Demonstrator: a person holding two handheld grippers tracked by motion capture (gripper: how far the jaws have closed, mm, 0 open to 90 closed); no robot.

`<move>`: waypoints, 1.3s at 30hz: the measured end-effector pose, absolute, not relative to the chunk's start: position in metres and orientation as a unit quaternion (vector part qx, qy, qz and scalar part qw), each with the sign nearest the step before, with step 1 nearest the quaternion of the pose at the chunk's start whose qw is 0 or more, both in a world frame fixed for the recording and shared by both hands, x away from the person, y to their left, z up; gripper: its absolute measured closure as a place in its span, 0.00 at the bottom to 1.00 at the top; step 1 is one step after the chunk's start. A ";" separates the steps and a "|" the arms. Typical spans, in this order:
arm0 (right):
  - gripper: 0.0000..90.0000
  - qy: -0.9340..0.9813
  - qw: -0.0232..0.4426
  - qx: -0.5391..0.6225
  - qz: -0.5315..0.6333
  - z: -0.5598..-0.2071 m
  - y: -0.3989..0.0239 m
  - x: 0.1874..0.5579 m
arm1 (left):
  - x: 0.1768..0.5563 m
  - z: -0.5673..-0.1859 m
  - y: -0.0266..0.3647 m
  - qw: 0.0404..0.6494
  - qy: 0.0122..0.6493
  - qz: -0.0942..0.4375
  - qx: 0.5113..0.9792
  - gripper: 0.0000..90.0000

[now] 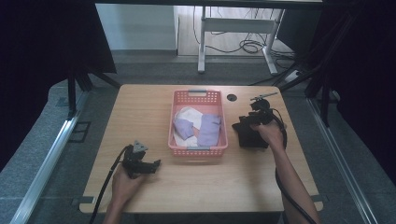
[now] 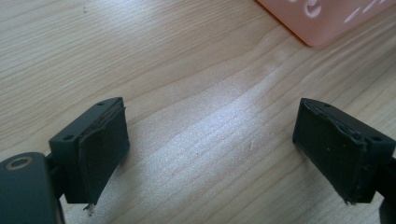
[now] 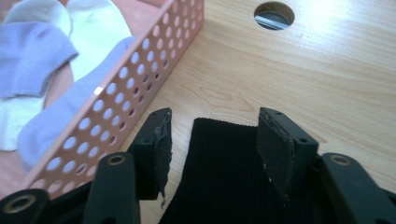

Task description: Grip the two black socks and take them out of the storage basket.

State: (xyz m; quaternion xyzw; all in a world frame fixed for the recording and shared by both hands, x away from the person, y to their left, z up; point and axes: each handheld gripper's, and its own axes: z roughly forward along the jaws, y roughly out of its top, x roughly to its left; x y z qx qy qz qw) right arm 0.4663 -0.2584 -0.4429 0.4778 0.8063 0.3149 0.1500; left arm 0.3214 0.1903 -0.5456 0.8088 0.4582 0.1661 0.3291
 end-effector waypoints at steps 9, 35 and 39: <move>0.37 0.813 0.158 0.455 0.326 -0.434 -0.255 0.456 | 0.321 -0.546 0.190 0.329 0.458 0.166 0.809 0.11; 0.20 0.826 0.151 0.414 0.352 -0.421 -0.259 0.401 | 0.321 -0.545 0.191 0.326 0.456 0.166 0.812 0.11; 0.20 0.828 0.151 0.409 0.352 -0.422 -0.260 0.392 | 0.321 -0.545 0.190 0.328 0.457 0.166 0.810 0.11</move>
